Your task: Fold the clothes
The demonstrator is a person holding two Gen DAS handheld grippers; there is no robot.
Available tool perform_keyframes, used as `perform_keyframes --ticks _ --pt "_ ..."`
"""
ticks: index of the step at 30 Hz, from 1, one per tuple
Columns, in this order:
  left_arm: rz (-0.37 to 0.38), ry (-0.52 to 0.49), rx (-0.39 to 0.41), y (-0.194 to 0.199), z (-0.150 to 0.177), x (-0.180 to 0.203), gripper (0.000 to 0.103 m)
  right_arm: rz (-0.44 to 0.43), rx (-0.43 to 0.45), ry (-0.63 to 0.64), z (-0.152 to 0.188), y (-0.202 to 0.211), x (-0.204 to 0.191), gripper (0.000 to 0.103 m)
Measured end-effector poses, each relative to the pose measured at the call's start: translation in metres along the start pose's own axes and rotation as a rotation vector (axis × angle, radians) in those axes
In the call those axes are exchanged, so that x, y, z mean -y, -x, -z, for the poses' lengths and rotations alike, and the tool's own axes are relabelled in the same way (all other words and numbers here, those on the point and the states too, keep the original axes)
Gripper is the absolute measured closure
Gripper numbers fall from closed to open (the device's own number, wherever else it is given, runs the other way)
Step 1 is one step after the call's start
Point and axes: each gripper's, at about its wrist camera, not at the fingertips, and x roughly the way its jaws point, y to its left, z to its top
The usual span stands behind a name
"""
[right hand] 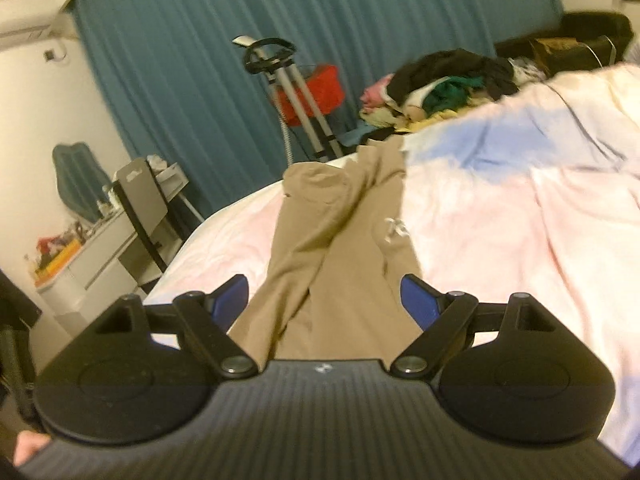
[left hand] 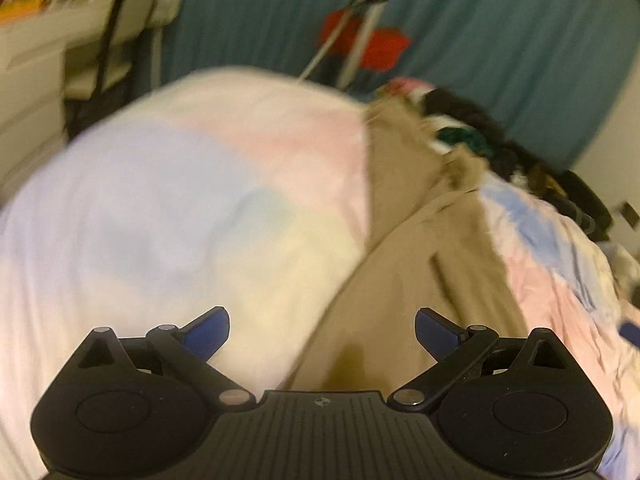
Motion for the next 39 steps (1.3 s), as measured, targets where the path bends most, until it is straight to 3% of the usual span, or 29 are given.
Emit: perform_keyframes --ticks 5,10,15,19,25,31,35,37,39 --pt "-0.029 0.088 -0.097 -0.007 0.007 -0.018 0.016 0.020 0.011 -0.094 0.002 0.012 0.025 0.018" --pt "-0.090 0.033 -0.134 -0.013 0.015 -0.010 0.040 -0.004 -0.027 -0.176 0.001 0.006 0.042 0.018" --pt "-0.090 -0.088 -0.201 -0.026 0.024 0.008 0.097 -0.002 -0.075 -0.214 0.005 -0.001 0.051 0.018" --pt "-0.087 -0.253 -0.122 -0.003 0.029 0.036 0.099 -0.013 -0.098 -0.265 0.007 -0.001 0.062 0.018" --pt "0.034 -0.504 0.028 0.057 0.047 0.094 0.099 -0.047 -0.134 -0.324 0.008 -0.005 0.074 0.017" --pt "0.162 -0.628 -0.028 0.058 0.079 0.147 0.100 -0.066 -0.172 -0.325 0.010 -0.013 0.078 0.017" --pt "0.159 -0.669 -0.107 0.028 0.102 0.159 0.099 -0.049 -0.202 -0.327 0.014 -0.017 0.081 0.017" --pt "0.167 -0.661 -0.186 0.012 0.106 0.156 0.094 -0.044 -0.214 -0.331 0.015 -0.019 0.082 0.017" --pt "0.185 -0.601 -0.247 0.003 0.101 0.147 0.079 -0.045 -0.230 -0.349 0.017 -0.022 0.087 0.017"
